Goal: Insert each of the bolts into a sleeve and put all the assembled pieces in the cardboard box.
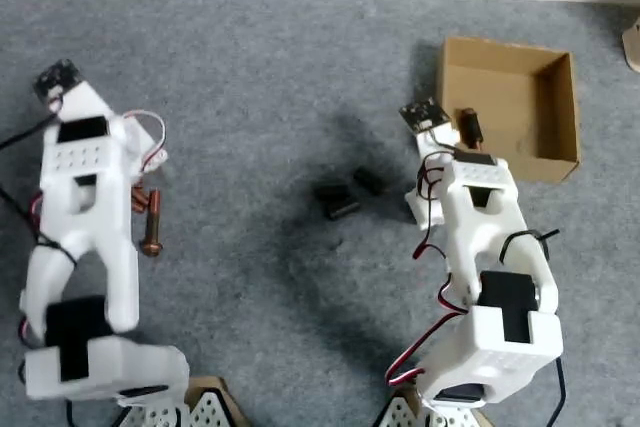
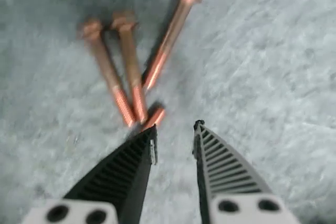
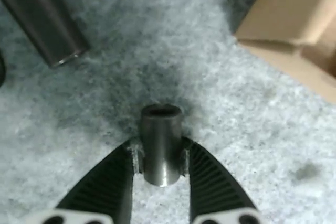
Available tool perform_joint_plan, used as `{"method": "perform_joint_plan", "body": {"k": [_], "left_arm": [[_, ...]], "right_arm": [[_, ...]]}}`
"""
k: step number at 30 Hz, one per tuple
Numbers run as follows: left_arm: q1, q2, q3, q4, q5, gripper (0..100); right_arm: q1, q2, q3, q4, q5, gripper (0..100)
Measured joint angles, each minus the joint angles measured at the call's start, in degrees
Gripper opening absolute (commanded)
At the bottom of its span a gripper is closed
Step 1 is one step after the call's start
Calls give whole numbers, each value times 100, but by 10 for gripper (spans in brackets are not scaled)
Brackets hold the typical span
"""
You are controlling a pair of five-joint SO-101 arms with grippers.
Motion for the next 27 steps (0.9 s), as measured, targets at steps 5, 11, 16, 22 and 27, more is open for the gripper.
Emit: {"method": "perform_joint_plan", "body": {"k": [5, 11, 16, 22, 27], "left_arm": [[-185, 738, -853, 0, -457, 127], [-519, 1556, -1846, 246, -1099, 127], [-651, 2251, -2681, 677, -1459, 127], [-651, 3024, -3376, 1029, -1512, 127], [-484, 3455, -3692, 1275, -1512, 127]], "right_arm": [[0, 0, 0, 0, 0, 8], [0, 0, 0, 0, 0, 8], [0, 0, 0, 0, 0, 8], [0, 0, 0, 0, 0, 8], [0, 0, 0, 0, 0, 8]]}}
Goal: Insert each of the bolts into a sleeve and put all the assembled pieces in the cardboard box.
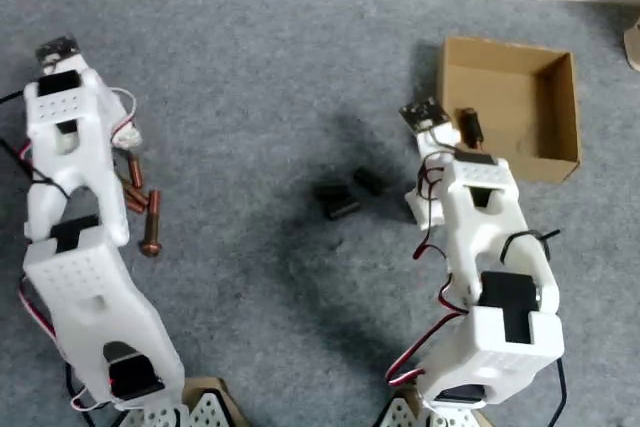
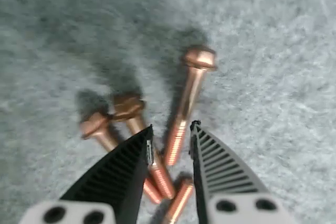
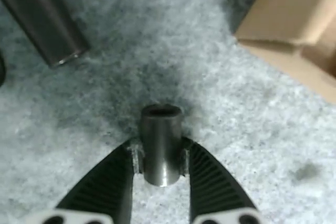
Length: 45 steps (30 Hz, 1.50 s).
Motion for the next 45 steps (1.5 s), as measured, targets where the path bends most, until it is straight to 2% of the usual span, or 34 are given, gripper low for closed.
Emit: {"method": "perform_joint_plan", "body": {"k": [6, 23, 40, 45], "left_arm": [[211, 378, -316, 0, -9, 127], [211, 1714, -1732, 53, -53, 127], [211, 1785, -1811, 53, -53, 123], [220, 1785, -1811, 53, -53, 14]], "right_arm": [[0, 0, 0, 0, 0, 8], [0, 0, 0, 0, 0, 8], [0, 0, 0, 0, 0, 8], [0, 0, 0, 0, 0, 8]]}}
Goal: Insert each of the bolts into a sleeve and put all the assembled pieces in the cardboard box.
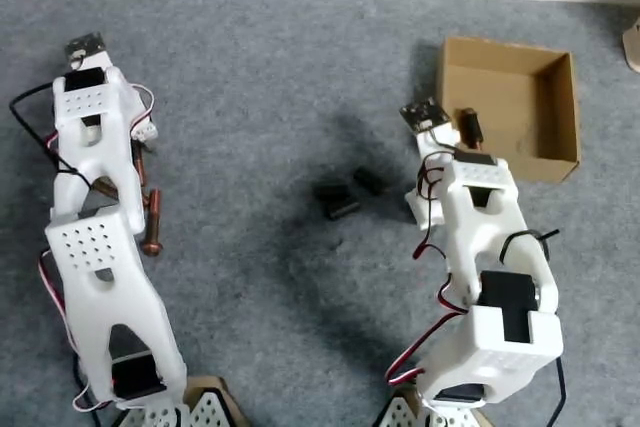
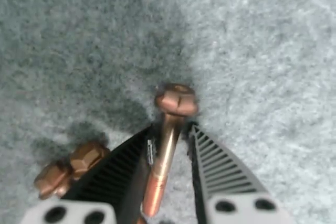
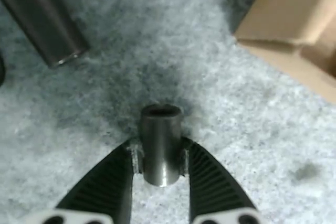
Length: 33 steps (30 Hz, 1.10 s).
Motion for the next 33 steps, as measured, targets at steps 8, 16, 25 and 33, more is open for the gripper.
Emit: {"method": "perform_joint_plan", "body": {"k": [8, 16, 25, 33], "left_arm": [[9, 18, -44, -9, -492, 24], [9, 44, -53, -9, -624, 24], [9, 44, -97, 88, -1222, 10], [9, 44, -105, 97, -1327, 6]], "right_arm": [[0, 0, 0, 0, -44, 8], [0, 9, 26, -229, -695, 6], [0, 18, 18, -176, -985, 6], [-26, 62, -97, 9, -1600, 7]]}}
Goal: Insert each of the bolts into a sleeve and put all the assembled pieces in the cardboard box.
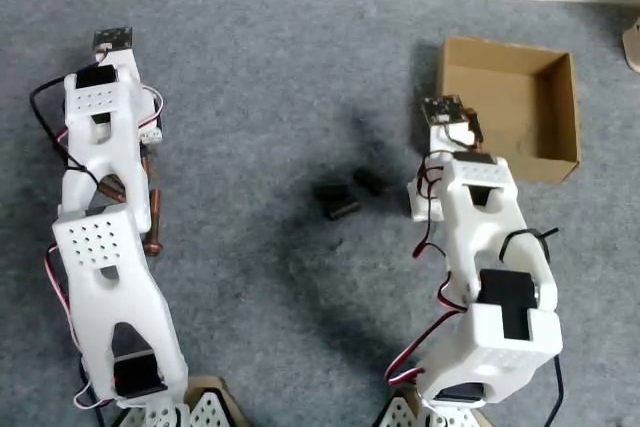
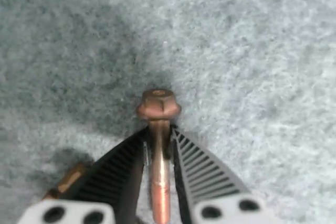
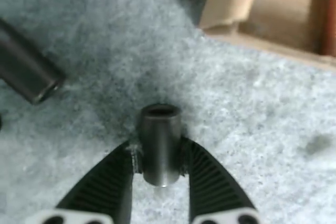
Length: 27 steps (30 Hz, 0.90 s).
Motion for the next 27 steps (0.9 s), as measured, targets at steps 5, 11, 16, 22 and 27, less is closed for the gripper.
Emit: {"method": "perform_joint_plan", "body": {"k": [5, 11, 16, 22, 27], "left_arm": [[18, 0, -26, 97, -211, 6], [158, 79, -598, 677, -325, 6], [255, 132, -1547, 1301, -316, 6], [299, 132, -2488, 1582, -264, 6], [492, 132, -3007, 1688, -105, 6]], "right_arm": [[0, 9, -62, 18, -62, 6], [-9, 9, -62, -70, -62, 6], [-9, 9, -114, -105, -149, 6], [-176, -53, -273, -105, -316, 6], [-703, -607, -273, -193, -589, 6]]}}
